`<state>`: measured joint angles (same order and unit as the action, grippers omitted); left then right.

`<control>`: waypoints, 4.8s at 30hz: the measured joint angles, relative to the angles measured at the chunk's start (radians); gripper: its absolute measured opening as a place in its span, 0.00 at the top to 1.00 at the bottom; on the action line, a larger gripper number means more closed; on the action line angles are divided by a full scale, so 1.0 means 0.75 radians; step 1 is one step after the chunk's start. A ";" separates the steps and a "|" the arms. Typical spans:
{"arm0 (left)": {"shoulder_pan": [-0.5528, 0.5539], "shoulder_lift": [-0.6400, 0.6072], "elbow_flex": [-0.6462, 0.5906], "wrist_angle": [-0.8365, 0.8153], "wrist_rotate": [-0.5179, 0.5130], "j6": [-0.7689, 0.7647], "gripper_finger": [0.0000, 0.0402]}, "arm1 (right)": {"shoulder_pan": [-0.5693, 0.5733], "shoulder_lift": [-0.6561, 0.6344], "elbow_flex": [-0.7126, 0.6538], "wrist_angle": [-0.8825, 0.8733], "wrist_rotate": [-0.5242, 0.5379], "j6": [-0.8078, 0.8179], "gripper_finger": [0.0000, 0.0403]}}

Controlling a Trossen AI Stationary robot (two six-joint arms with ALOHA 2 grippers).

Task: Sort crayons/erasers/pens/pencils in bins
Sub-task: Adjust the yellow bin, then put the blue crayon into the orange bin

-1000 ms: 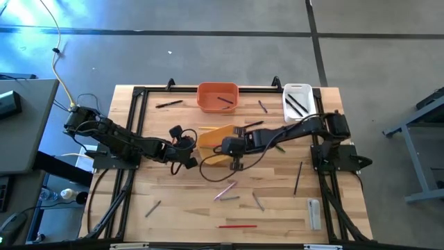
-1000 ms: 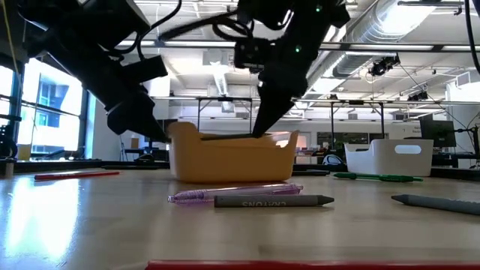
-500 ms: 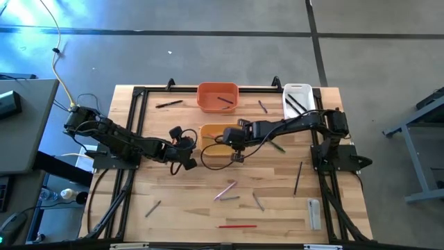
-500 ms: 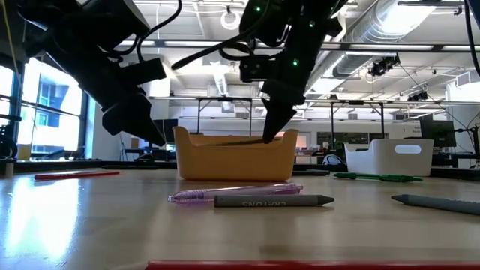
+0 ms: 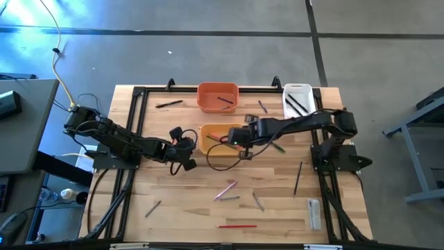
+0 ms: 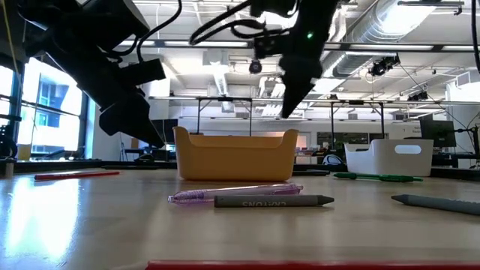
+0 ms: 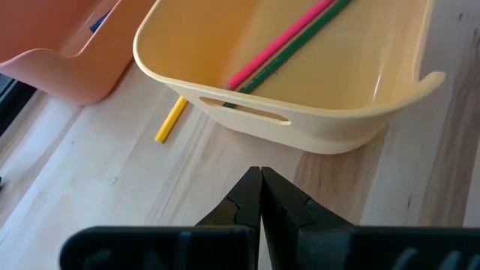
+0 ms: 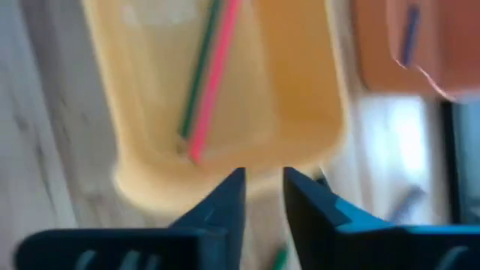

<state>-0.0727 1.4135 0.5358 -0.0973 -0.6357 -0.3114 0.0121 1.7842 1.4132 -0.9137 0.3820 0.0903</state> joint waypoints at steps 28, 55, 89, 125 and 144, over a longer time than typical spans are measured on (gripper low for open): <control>-0.021 0.000 0.000 0.162 0.205 0.070 1.00 | -0.002 -0.163 -0.622 0.745 -0.176 0.098 1.00; -0.102 -0.047 0.001 -0.011 0.134 -0.026 1.00 | 0.050 -0.163 -0.622 0.786 -0.201 0.097 1.00; -0.231 -0.386 0.001 0.237 0.226 0.194 1.00 | 0.021 -0.844 -1.095 0.607 -0.198 0.351 1.00; 0.130 -0.219 -0.334 1.212 0.742 0.421 1.00 | -0.436 -0.695 -1.107 0.947 -0.423 -0.156 0.57; 0.243 -0.318 -0.469 1.379 0.711 0.399 1.00 | -0.506 -0.360 -0.706 0.656 -0.575 -0.518 0.60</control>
<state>0.1096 1.1751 0.1841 0.9373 -0.1024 -0.0120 -0.3672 1.5144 0.8836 -0.4219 -0.0494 -0.2985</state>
